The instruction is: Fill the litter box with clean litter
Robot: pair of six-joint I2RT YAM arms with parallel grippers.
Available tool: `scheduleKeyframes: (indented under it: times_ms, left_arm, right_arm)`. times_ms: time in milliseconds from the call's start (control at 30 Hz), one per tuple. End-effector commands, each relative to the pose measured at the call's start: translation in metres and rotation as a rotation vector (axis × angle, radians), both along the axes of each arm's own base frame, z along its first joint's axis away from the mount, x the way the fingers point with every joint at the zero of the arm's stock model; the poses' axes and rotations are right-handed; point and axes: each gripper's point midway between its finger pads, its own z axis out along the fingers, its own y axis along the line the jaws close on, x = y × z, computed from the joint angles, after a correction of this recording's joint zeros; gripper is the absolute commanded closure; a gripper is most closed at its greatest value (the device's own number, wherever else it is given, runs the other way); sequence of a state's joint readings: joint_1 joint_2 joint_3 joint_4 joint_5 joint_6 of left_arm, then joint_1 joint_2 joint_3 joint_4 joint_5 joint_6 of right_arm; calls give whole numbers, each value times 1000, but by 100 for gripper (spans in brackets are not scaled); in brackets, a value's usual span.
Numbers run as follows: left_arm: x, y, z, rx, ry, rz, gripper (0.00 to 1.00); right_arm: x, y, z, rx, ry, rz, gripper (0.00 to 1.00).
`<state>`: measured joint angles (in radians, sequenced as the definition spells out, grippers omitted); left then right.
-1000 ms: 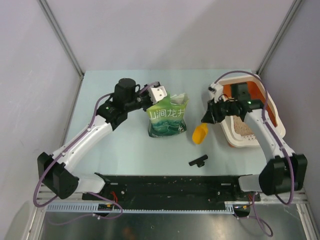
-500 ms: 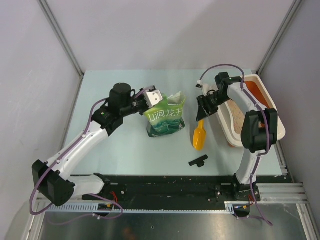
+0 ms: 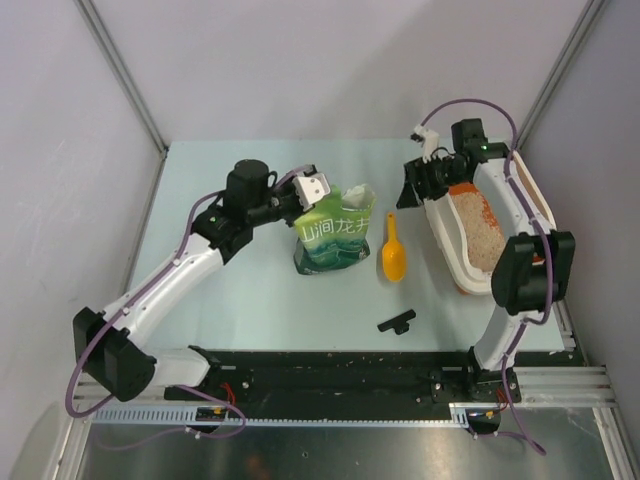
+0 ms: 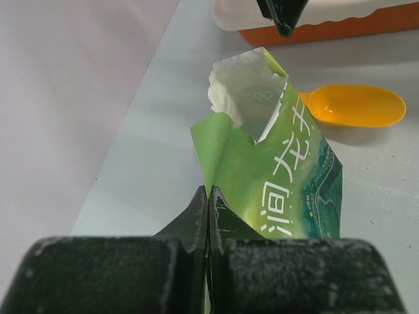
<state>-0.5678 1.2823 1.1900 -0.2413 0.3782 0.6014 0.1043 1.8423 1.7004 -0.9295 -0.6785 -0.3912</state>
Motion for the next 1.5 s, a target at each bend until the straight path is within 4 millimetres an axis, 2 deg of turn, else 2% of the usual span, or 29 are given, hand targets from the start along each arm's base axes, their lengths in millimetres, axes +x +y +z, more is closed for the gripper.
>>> scheduleKeyframes:
  times_ms: [0,100,133,167,267,367,500,567,633,700,867,1233,1467]
  left_arm:
    - [5,-19,56,-111,-114,-49,100]
    - [7,-23,58,-115,-119,-55,100]
    - [8,-23,58,-115,-116,-53,100]
    - [8,-24,59,-117,-120,-55,100]
    - [9,-23,63,-120,-130,-48,100]
    - [9,-20,62,-116,-134,-35,100]
    - [5,-17,59,-113,-133,-31,100]
    - [4,-16,57,-114,-125,-28,100]
    - [4,-15,56,-117,-118,-22,100]
    - [6,-14,56,-115,-117,-11,100]
    - [8,-11,58,-112,-128,9,100]
    - [7,-7,53,-113,-116,29,100]
    - [5,-9,48,-115,-93,25,100]
  right_arm:
    - [5,31,78,163,-211,0,28]
    - [-10,55,96,253,-219,64,30]
    - [-25,65,103,316,-210,141,29]
    - [-32,68,105,333,-218,177,29]
    - [-51,71,98,311,-289,268,24]
    - [-57,66,80,261,-354,326,22]
    - [-58,66,66,242,-374,376,25]
    - [-55,72,67,252,-400,395,28]
    - [-53,78,66,253,-419,410,38]
    - [-52,87,71,258,-467,424,40]
    - [-46,97,62,252,-529,416,41]
    - [-40,110,70,310,-572,382,45]
    - [-45,119,67,349,-546,391,46]
